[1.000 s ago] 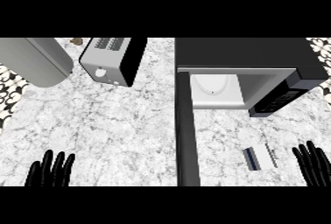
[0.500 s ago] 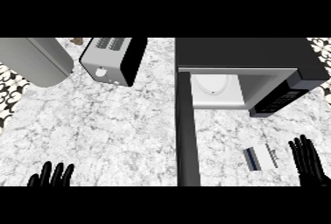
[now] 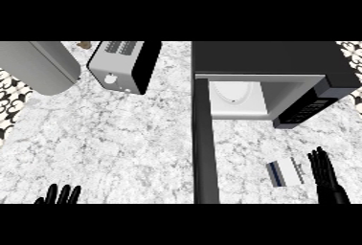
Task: Pick up the milk, place it into the microwave and close the microwave
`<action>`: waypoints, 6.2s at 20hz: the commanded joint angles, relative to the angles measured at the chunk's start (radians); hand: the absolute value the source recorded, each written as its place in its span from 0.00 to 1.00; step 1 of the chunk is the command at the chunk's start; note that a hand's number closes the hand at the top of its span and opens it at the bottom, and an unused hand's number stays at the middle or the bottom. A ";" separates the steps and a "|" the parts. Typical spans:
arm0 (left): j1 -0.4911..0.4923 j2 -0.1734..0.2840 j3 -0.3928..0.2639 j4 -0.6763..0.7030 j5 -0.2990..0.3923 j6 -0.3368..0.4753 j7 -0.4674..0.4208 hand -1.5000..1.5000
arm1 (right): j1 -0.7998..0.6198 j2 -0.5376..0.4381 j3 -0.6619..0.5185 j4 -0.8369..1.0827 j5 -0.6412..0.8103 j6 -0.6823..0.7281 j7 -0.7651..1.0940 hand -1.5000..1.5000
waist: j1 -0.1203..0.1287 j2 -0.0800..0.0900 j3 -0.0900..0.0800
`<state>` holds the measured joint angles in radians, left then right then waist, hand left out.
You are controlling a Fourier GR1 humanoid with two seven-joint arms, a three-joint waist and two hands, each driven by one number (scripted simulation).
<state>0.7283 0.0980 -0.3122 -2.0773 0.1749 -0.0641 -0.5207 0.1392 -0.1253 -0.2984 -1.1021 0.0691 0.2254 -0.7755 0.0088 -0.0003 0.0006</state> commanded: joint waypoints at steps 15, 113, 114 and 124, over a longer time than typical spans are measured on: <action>0.087 0.060 -0.016 -0.037 0.033 -0.016 -0.060 0.00 | -0.236 -0.092 -0.017 0.534 0.058 -0.031 -0.330 0.00 | 0.003 0.000 0.001; 0.210 0.159 0.042 0.036 0.130 -0.108 -0.221 0.00 | -0.580 0.123 0.208 0.258 -0.084 -0.577 0.205 1.00 | 0.017 0.004 0.000; 0.209 0.196 0.095 0.018 0.181 -0.134 -0.209 0.00 | -0.644 0.122 0.186 0.345 -0.078 -0.598 0.188 1.00 | 0.030 0.008 0.001; 0.088 0.170 0.087 0.050 0.186 -0.110 -0.132 0.00 | -0.867 0.004 0.110 0.746 -0.008 -0.671 0.061 1.00 | 0.046 0.022 0.002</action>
<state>0.8572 0.2682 -0.2284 -2.0313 0.3457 -0.1755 -0.6888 -0.6466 -0.0899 -0.1631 -0.4911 0.0455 -0.4352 -0.6691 0.0476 0.0161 0.0023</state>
